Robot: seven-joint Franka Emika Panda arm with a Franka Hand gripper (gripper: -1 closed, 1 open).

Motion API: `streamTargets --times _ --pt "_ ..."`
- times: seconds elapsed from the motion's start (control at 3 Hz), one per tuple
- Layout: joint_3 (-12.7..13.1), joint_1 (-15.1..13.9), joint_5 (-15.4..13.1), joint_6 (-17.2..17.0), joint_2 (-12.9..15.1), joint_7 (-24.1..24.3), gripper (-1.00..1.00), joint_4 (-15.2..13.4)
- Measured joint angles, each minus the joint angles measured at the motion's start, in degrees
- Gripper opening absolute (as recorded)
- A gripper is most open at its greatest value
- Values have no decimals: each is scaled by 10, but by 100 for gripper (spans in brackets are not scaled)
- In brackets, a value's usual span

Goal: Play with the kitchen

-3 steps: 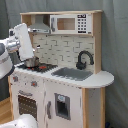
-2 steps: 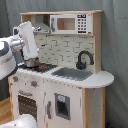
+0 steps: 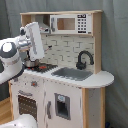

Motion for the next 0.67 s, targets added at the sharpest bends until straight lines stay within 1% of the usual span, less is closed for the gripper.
streamTargets --times 0.33,0.67 --pt "-22 -11 0 52 6 1 100 -20" --pt "-31 -51 1 99 16 4 100 -22"
